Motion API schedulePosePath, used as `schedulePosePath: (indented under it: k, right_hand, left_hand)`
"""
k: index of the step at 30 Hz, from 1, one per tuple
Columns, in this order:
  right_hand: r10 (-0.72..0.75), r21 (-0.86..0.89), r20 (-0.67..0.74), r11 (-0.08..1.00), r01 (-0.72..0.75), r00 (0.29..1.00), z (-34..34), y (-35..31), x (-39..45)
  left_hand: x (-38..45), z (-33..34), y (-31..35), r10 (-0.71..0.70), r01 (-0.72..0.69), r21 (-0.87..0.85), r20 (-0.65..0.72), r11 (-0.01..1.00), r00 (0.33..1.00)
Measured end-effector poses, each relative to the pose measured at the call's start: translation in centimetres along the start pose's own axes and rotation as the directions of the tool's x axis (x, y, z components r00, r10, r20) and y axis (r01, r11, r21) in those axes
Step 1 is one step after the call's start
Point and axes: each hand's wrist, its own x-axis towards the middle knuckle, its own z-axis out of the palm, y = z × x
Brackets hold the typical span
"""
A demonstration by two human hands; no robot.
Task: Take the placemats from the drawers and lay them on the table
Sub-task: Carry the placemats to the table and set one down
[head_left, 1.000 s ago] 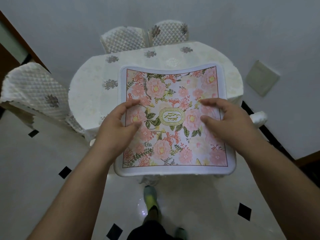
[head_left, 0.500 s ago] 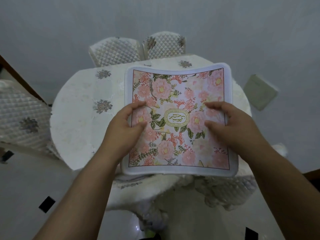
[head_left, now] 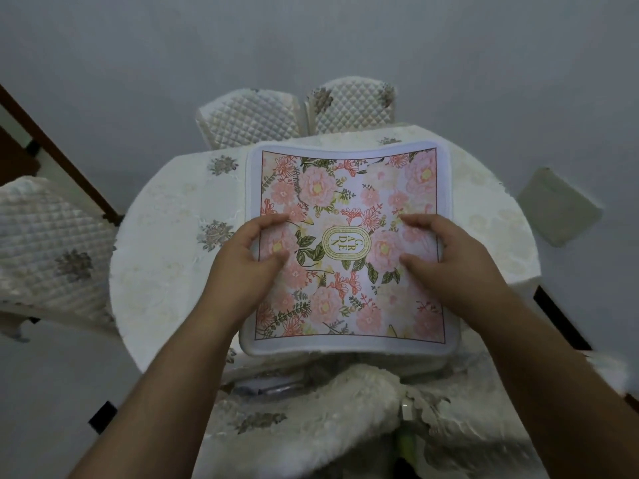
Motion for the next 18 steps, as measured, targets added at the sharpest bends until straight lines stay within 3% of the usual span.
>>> schedulePosePath:
  k: [11,18]
  right_hand:
    - [-0.139,-0.042,0.138,0.988,0.146,0.981,-3.8,4.6,10.3]
    - [-0.123,-0.006,0.238,0.992,0.128,0.964,-3.1,8.4,16.7]
  left_hand:
    - [3.9,6.8,2.4,-0.104,0.09,-0.087,-0.186,0.992,0.977]
    - [7.3,10.7,1.0,-0.195,0.167,-0.143,-0.216,0.976,0.957]
